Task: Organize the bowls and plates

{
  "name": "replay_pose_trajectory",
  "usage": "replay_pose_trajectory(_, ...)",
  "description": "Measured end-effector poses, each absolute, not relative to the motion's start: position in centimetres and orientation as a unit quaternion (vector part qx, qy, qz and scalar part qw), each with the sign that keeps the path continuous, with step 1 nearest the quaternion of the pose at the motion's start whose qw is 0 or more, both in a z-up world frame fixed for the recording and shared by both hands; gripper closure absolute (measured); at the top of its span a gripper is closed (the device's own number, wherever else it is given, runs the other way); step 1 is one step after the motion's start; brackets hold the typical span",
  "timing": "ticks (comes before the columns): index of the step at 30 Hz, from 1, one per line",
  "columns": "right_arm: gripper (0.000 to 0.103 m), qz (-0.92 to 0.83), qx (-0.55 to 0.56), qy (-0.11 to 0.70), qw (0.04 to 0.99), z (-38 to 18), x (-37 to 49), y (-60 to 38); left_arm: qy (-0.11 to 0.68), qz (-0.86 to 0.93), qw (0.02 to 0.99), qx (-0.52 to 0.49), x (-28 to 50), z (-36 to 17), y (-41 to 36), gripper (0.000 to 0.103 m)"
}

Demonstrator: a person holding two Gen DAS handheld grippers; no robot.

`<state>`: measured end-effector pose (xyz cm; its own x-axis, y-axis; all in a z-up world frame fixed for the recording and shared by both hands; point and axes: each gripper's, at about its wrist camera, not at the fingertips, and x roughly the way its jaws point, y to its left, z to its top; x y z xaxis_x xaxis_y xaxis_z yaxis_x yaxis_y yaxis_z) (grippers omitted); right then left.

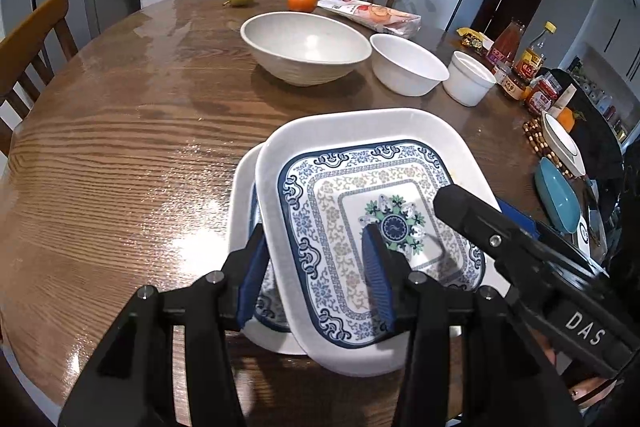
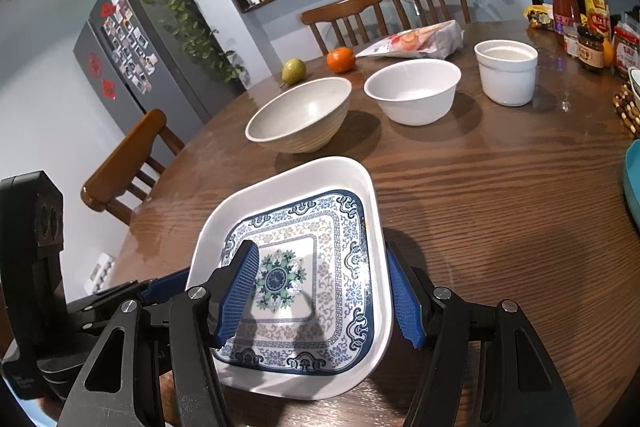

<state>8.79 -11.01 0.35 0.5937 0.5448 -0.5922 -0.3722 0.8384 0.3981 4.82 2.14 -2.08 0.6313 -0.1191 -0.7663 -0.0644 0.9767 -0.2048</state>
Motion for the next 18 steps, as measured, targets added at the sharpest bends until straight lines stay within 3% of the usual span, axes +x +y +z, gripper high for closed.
replay_pose_trajectory(18, 0.038, 0.248, 0.123, 0.381, 0.882, -0.4, 9.0, -9.3, 0.435, -0.002, 0.896, -0.088, 4.8, -2.6, 3.5, 0.059)
